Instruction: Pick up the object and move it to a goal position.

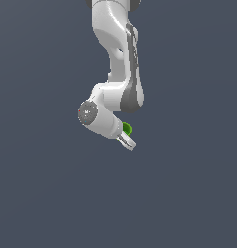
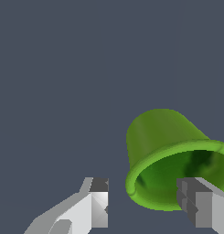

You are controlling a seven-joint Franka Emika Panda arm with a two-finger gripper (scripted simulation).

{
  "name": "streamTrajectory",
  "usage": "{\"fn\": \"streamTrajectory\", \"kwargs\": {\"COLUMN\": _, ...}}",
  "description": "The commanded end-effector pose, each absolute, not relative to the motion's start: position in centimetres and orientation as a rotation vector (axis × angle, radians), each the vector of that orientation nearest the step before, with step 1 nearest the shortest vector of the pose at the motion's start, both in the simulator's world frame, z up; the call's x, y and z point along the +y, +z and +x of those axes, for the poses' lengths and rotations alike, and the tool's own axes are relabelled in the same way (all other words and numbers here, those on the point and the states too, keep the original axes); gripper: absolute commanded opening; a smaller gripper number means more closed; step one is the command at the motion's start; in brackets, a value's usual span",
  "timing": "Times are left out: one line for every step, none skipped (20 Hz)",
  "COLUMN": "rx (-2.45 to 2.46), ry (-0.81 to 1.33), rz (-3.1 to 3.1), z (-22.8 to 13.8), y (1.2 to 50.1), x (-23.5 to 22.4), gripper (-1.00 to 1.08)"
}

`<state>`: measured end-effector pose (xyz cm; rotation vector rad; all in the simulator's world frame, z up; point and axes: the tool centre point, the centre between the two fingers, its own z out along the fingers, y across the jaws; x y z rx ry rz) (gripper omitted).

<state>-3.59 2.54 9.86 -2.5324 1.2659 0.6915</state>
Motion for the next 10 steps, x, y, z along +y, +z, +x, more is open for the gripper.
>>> {"fn": "streamTrajectory", "kwargs": {"rx": 1.302, "ry": 0.722, "rz": -2.498, "z": -3.71, "y": 9.73, "x": 2.88, "gripper": 0.28}}
{"fn": "streamTrajectory", "kwargs": {"rx": 1.311, "ry": 0.73, "rz": -2.489, "z": -3.74, "y": 9.7, "x": 2.96, "gripper": 0.28}}
{"fn": "streamTrajectory", "kwargs": {"rx": 1.318, "ry": 0.736, "rz": -2.482, "z": -3.76, "y": 9.67, "x": 3.03, "gripper": 0.28}}
{"fn": "streamTrajectory", "kwargs": {"rx": 1.323, "ry": 0.741, "rz": -2.478, "z": -3.78, "y": 9.65, "x": 3.07, "gripper": 0.28}}
{"fn": "streamTrajectory", "kwargs": {"rx": 1.326, "ry": 0.743, "rz": -2.475, "z": -3.79, "y": 9.64, "x": 3.1, "gripper": 0.28}}
{"fn": "streamTrajectory", "kwargs": {"rx": 1.327, "ry": 0.744, "rz": -2.474, "z": -3.8, "y": 9.64, "x": 3.12, "gripper": 0.28}}
{"fn": "streamTrajectory", "kwargs": {"rx": 1.321, "ry": 0.739, "rz": -2.48, "z": -3.79, "y": 9.64, "x": 3.05, "gripper": 0.28}}
{"fn": "streamTrajectory", "kwargs": {"rx": 1.321, "ry": 0.739, "rz": -2.48, "z": -3.8, "y": 9.61, "x": 3.07, "gripper": 0.28}}
{"fn": "streamTrajectory", "kwargs": {"rx": 1.321, "ry": 0.739, "rz": -2.48, "z": -3.83, "y": 9.53, "x": 3.13, "gripper": 0.28}}
{"fn": "streamTrajectory", "kwargs": {"rx": 1.321, "ry": 0.74, "rz": -2.479, "z": -3.89, "y": 9.37, "x": 3.19, "gripper": 0.28}}
